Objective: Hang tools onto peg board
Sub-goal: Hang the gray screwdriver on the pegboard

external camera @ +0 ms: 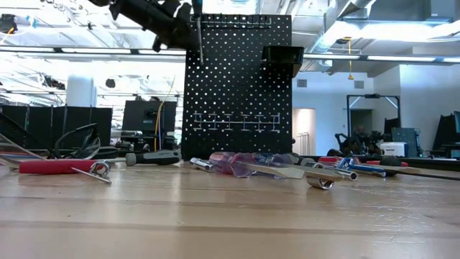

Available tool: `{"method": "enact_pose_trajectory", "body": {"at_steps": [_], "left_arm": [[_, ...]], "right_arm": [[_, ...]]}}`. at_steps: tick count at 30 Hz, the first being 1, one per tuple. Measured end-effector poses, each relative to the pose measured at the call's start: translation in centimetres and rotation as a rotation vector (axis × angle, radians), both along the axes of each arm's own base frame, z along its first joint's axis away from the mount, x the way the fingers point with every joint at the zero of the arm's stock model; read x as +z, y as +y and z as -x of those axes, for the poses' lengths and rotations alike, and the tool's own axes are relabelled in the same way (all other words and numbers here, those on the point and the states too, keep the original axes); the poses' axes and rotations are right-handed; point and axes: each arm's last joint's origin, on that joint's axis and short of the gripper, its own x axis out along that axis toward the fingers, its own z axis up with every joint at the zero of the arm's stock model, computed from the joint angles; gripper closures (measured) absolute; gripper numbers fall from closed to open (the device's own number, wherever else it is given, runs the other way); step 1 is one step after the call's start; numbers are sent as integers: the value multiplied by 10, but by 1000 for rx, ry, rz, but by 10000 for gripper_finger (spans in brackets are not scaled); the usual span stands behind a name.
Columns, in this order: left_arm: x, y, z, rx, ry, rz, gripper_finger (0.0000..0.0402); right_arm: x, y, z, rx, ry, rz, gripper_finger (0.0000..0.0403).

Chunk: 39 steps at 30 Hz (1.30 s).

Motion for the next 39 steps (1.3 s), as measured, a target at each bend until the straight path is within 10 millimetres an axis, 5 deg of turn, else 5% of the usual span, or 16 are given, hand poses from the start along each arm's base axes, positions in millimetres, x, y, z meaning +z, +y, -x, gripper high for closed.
{"method": "enact_pose_trajectory", "body": {"at_steps": [6, 14, 26, 34, 39], "left_arm": [[6, -17, 21, -8, 94, 7, 272], [7, -61, 49, -93, 228, 27, 287], [-89, -139, 78, -125, 270, 112, 350], [-149, -168, 81, -93, 285, 138, 385], [-174, -178, 83, -85, 260, 148, 398]], "right_arm": [[-2, 0, -1, 0, 10, 3, 97], [-15, -3, -6, 17, 95, 33, 97], [-66, -23, -44, 217, 249, -11, 97], [-114, -45, -75, 148, 288, -18, 97], [-119, -53, -87, 145, 287, -27, 97]]}}
